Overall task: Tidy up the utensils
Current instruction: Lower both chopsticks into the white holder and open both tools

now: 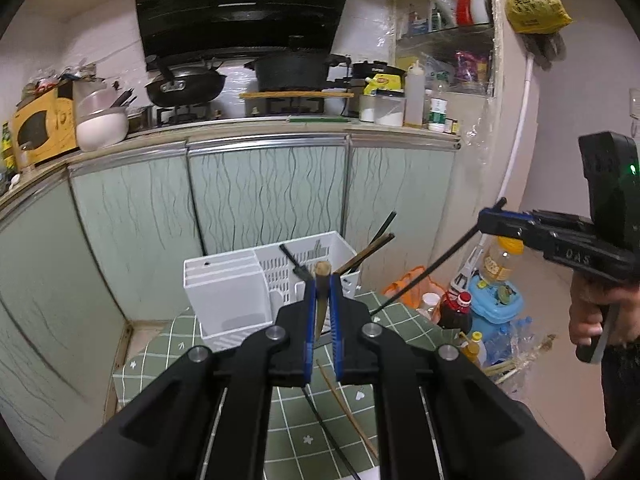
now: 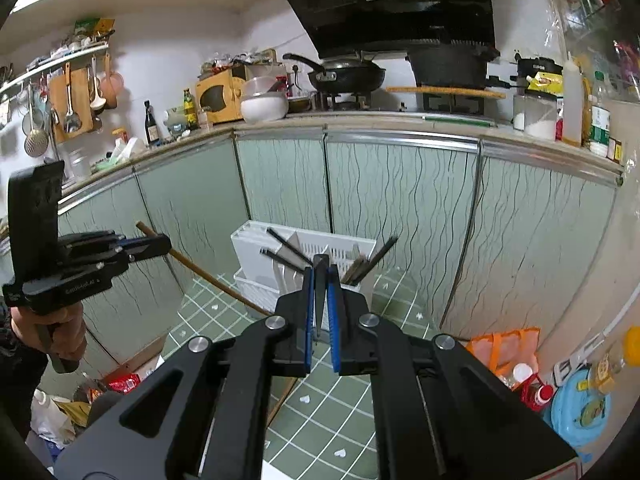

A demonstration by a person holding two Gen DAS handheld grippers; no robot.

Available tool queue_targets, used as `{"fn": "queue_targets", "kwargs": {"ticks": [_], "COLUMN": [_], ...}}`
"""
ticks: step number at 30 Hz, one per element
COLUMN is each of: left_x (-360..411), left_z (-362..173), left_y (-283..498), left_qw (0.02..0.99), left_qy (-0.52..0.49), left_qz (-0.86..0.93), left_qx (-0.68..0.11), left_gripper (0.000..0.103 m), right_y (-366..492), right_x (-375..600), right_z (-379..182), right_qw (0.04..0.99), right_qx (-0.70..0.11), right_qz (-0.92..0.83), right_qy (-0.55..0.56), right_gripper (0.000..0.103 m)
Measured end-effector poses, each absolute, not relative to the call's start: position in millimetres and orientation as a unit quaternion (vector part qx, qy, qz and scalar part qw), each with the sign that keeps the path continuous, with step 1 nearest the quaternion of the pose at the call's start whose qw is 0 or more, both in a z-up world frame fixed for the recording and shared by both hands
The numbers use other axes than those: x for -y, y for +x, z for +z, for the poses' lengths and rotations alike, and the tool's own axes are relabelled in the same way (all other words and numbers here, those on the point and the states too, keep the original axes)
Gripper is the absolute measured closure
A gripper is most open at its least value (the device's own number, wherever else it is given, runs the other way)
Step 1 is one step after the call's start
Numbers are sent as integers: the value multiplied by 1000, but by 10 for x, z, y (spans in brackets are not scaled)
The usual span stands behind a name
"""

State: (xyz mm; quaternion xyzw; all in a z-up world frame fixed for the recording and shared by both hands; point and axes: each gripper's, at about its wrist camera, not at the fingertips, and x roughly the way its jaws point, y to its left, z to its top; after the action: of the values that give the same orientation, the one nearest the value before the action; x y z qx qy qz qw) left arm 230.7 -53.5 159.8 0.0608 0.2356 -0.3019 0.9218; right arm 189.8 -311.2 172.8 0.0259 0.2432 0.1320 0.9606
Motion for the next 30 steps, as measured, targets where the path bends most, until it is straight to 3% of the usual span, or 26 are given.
{"fn": "queue_targets", "kwargs": {"ticks": [19, 30], "left_x": [767, 865], "left_z": [2171, 2152], "left_y": [2761, 3171], "left_qw": [907, 903], "left_qy": [74, 75], "left_qz": [-355, -359], "left_qx": [-215, -223], "left_gripper": [95, 95], "right_y": [2318, 2761], "right_x": [3310, 3425], "right_z": [2248, 2276], "right_qw": [961, 961], "right_qx": [-228, -230], "right_qz": [155, 152], "right_qy": [16, 15], "right_gripper": [97, 97]}}
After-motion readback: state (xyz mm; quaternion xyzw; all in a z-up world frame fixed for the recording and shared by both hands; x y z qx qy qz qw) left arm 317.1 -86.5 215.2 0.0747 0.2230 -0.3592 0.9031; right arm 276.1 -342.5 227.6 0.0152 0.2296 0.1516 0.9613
